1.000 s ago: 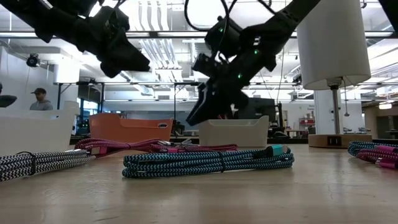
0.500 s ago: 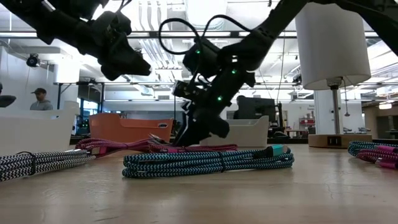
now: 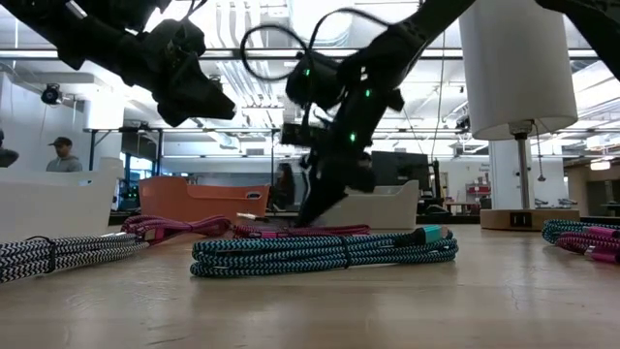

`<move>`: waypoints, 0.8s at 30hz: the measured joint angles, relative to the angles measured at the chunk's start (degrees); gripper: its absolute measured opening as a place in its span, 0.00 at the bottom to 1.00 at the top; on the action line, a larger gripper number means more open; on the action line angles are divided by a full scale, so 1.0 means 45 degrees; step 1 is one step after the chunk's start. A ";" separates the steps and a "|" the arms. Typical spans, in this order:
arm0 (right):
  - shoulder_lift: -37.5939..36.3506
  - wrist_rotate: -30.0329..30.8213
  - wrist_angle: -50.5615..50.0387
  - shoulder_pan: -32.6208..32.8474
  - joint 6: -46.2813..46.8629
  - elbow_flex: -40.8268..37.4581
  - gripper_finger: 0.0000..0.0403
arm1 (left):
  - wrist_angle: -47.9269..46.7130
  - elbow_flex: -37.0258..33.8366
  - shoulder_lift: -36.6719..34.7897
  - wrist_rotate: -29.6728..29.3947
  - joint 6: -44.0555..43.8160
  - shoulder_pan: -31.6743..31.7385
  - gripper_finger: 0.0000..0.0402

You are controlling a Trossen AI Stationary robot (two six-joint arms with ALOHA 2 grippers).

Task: Pick & Place USB Port
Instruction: Put the top white USB cable into the gray bin

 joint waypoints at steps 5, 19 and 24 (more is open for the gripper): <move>-0.1072 0.0081 -0.0549 0.0048 0.1873 -0.0109 0.02 | 0.0004 0.0000 0.0013 -0.0003 0.0000 0.0000 0.29; -0.5148 0.5966 -0.2631 -0.0300 0.3210 -0.0506 0.02 | 0.0011 0.0005 0.0058 0.0000 -0.0010 0.0000 0.29; -0.5664 0.5793 -0.2617 -0.1098 0.3832 -0.0882 0.02 | 0.0009 0.0005 0.0058 0.0000 -0.0059 0.0000 0.29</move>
